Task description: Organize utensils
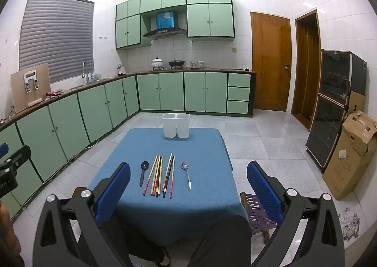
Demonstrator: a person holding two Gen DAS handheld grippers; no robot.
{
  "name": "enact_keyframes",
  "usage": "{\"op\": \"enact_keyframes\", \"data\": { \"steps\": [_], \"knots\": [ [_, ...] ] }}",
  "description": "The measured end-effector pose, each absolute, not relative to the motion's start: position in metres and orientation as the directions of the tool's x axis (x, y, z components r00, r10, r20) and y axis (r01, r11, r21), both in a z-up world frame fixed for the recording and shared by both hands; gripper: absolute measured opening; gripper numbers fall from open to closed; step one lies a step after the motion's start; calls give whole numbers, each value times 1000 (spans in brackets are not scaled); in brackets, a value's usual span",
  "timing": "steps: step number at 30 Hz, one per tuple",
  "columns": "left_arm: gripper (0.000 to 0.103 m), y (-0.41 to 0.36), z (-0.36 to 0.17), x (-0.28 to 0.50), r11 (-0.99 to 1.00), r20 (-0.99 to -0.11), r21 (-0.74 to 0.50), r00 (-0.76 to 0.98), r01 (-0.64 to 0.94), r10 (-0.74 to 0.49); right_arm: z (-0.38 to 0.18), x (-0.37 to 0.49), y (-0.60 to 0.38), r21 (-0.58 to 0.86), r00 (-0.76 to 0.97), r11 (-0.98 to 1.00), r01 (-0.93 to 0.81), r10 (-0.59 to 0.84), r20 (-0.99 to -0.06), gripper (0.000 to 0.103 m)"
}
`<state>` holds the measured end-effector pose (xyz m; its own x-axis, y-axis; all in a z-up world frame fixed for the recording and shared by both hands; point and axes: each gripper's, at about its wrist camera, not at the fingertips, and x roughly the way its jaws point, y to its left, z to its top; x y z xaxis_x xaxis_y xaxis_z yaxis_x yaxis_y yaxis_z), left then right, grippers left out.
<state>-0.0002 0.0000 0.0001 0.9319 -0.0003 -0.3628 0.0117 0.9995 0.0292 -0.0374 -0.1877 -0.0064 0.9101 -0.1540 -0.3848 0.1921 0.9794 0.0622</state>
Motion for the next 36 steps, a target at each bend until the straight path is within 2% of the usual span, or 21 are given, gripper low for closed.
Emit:
{"op": "enact_keyframes", "data": {
  "steps": [36],
  "knots": [
    [98,2,7,-4,999,-350,39,937,4,10,-5,-38,-187,61,910,979,193,-155,-386,97]
  ]
}}
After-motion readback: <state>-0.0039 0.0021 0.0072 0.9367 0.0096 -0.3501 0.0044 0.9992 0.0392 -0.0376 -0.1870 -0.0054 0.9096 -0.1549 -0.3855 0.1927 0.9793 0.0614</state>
